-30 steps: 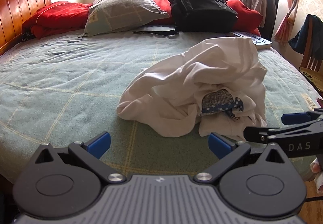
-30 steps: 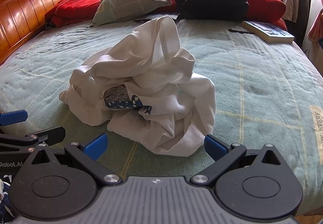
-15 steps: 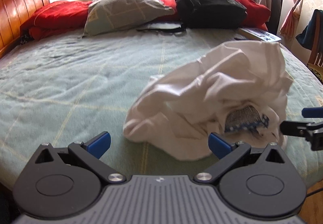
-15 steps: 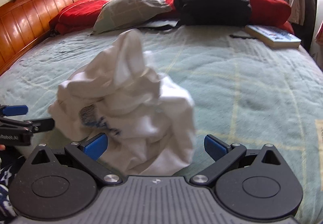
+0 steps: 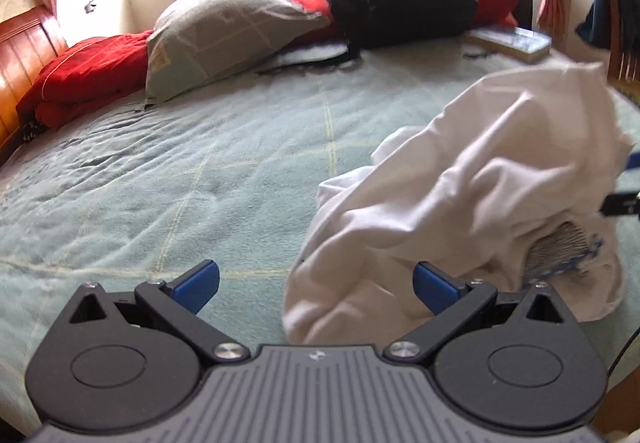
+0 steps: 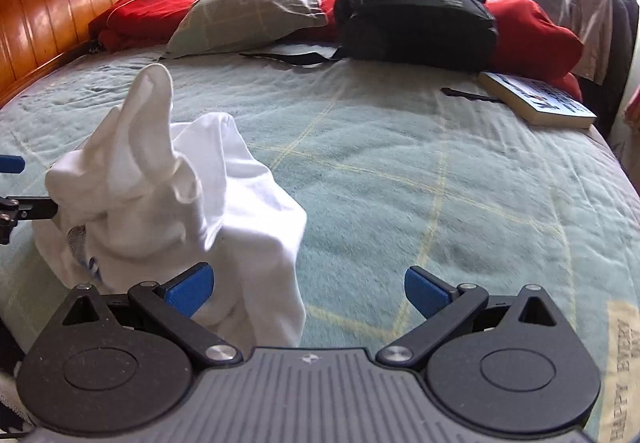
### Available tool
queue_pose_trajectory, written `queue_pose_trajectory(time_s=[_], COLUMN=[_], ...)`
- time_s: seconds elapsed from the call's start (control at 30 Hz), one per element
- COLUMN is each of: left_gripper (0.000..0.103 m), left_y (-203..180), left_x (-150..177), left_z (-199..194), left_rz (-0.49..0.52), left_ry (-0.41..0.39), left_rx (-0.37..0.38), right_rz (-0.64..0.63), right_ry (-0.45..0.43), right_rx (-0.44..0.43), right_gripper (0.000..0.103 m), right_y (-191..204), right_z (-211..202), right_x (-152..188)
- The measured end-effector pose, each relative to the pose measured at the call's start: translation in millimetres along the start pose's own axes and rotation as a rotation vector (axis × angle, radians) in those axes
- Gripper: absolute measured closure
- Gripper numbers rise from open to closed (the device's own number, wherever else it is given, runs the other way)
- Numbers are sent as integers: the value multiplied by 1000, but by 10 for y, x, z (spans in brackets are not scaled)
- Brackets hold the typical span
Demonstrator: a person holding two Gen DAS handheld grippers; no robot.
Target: Fold clothes
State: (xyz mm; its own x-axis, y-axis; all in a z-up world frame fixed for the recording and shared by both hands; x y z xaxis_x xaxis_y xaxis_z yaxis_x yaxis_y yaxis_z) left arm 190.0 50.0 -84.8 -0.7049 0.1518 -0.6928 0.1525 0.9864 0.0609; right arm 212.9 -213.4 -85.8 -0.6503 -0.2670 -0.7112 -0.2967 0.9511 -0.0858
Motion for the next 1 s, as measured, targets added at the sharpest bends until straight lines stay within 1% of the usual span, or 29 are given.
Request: queue_pose_trajectory(time_s=[0.1, 0.23, 0.3, 0.4, 0.47, 0.57, 0.63, 0.7, 0.8, 0.87, 1.0], left_gripper=[1, 1, 1, 1, 1, 1, 1, 1, 1, 1, 1], left_y=[23, 90, 182, 399, 564, 751, 745, 646, 516, 525, 662], left_x=[-68, -204, -284, -368, -388, -371, -356, -361, -372, -393, -448], left_z=[138, 277, 308, 290, 286, 299, 308, 328, 403, 466, 474], left_rz=[11, 14, 12, -24, -52, -65, -52, -13, 43, 38, -20], left_ry=[19, 9, -11, -42, -41, -23, -7, -3, 11, 17, -2], left_rx=[7, 17, -14, -62, -107, -168, -148, -94, -49, -44, -73], right_rz=[-20, -33, -37, -38, -29, -11, -9, -21, -41, -35, -11], right_ry=[5, 18, 23, 21, 22, 25, 28, 32, 45, 54, 53], right_rx=[-8, 8, 16, 28, 37, 33, 13, -14, -12, -1, 2], right_gripper=[0, 0, 0, 0, 0, 0, 0, 0, 0, 0, 0], right_y=[51, 61, 59, 19, -36, -84, -65, -7, 53, 36, -38], right_z=[100, 220, 255, 275, 289, 300, 313, 332, 393, 433, 444], right_x=[-65, -124, -139, -179, -206, -233, -243, -244, -252, -271, -309])
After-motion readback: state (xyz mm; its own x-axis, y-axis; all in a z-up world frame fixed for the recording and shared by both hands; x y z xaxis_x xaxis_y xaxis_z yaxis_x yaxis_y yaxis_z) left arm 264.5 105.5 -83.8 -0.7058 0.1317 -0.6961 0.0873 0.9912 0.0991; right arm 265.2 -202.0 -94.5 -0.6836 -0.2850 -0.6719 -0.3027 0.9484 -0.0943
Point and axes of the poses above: each gripper's, at about its wrist camera, not at the fingertips, and z roughly the way its jaws point, y to its left, x to its underside, the point moved 7 cm from there along z, roughly the way its jaws point, and after that the axes turned 8 degrees about x, right-handed, at the moved point
